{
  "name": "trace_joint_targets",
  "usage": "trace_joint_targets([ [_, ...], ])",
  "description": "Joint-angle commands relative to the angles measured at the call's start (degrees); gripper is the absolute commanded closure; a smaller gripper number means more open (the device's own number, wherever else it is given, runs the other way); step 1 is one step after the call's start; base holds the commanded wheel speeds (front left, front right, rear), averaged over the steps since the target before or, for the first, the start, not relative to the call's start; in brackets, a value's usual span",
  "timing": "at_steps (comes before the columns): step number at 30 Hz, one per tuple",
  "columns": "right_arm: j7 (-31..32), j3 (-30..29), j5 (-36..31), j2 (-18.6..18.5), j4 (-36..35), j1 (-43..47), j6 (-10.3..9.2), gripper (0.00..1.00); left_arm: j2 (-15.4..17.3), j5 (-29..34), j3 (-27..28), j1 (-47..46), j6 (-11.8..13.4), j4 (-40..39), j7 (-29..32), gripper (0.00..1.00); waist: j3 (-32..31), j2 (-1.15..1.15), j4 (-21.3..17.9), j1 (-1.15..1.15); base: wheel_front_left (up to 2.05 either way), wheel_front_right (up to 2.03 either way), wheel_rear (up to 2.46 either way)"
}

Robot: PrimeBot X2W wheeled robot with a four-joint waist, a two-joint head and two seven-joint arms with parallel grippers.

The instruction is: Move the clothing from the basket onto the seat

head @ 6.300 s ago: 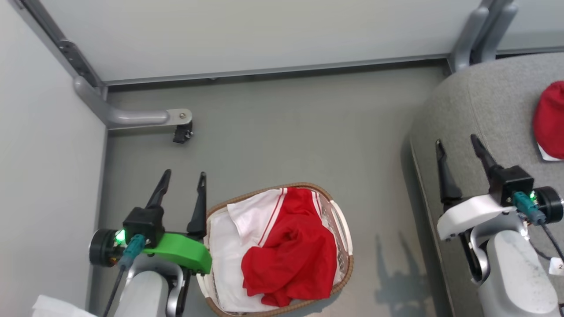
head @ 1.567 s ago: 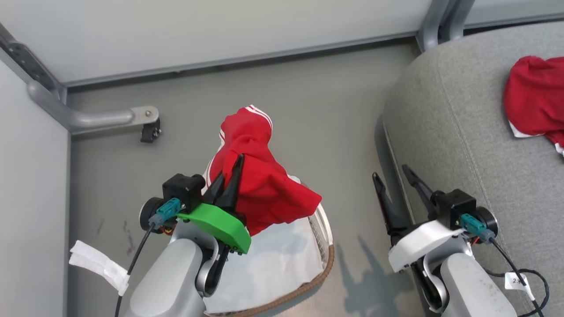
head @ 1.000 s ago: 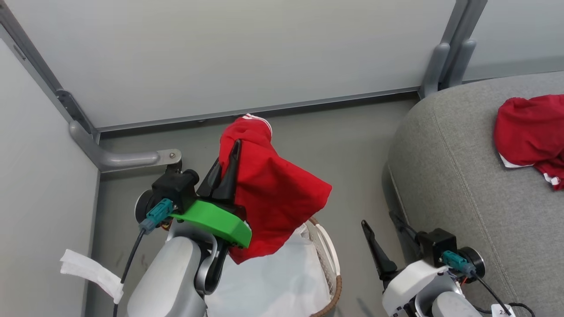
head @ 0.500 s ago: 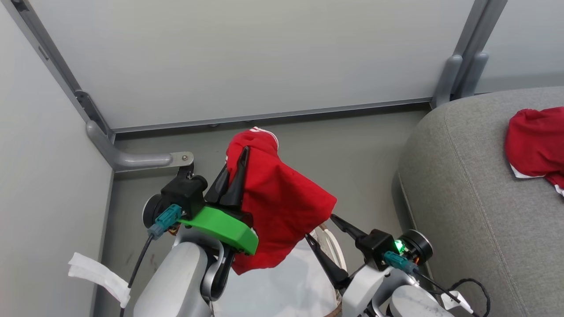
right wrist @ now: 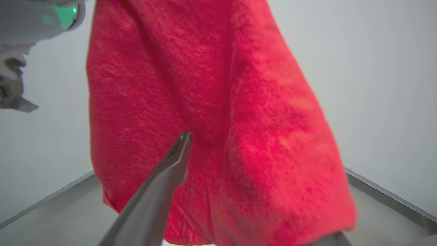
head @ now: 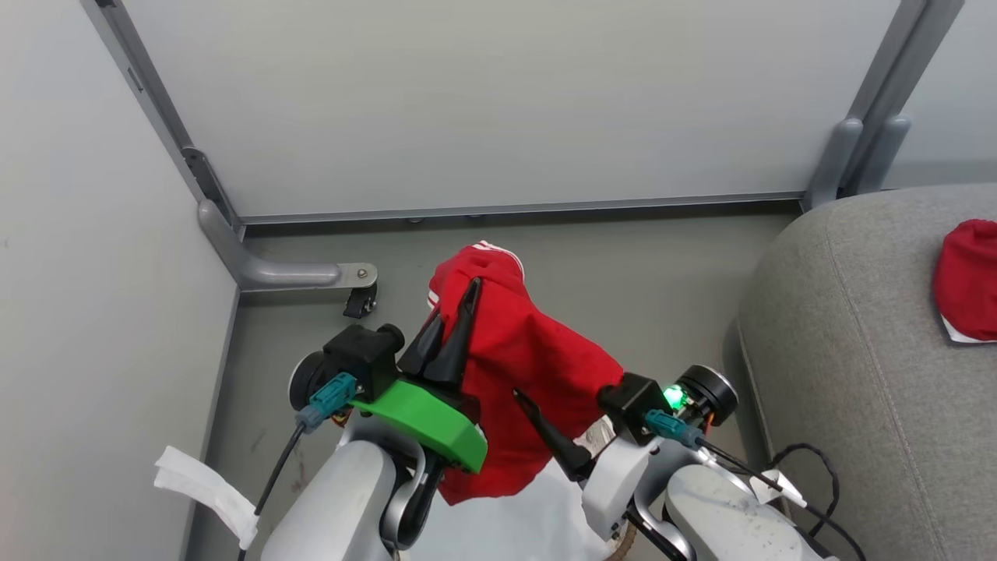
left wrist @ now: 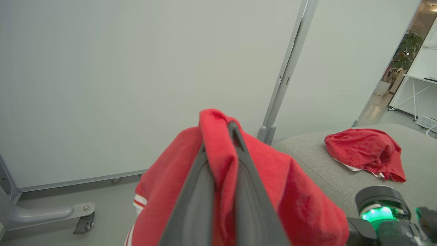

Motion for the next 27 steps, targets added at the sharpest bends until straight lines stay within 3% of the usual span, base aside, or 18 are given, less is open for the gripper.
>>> trace_joint_targets([
  [1,-0.1,0.8,0.6,-0.1,0.4,-1.0,-0.08,0.0,0.1,-0.2,-0.4,-0.5,-0.2,-0.4,-0.2,1.0,0.2,0.0,0.8,0.0,0.0,0.0,0.0],
  [10,-0.1,3.9,3.8,-0.1,2.2,-3.5,-0.08,0.0,0.1,-1.6,-3.5,-1.8,-0.1,-0.6,-0.2,1.0,1.2,0.0,2.6,0.0,0.0,0.0,0.0],
  [11,-0.1,4.4,4.2,-0.1,2.3,-3.7,-0.08,0.06,0.1,-1.8,-3.7,-1.9,0.1,-0.6,-0.2,1.0,1.3,0.0,2.8,0.0,0.0,0.0,0.0],
  [12,-0.1,4.9,4.6,-0.1,2.4,-3.9,-0.08,0.4,0.1,-1.9,-3.8,-2.0,0.1,-0.7,-0.2,1.0,1.3,0.0,2.9,0.0,0.0,0.0,0.0],
  [13,-0.1,5.3,5.0,-0.1,2.4,-4.1,-0.08,1.0,0.1,-2.0,-4.0,-2.0,0.2,-0.6,-0.2,1.0,1.3,0.0,2.9,0.0,0.0,0.0,0.0],
  [27,-0.1,6.1,5.8,-0.1,2.9,-4.6,-0.08,1.0,0.1,-2.0,-3.2,-2.1,0.9,-0.7,-0.2,1.0,1.7,0.0,2.6,0.0,0.0,0.0,0.0],
])
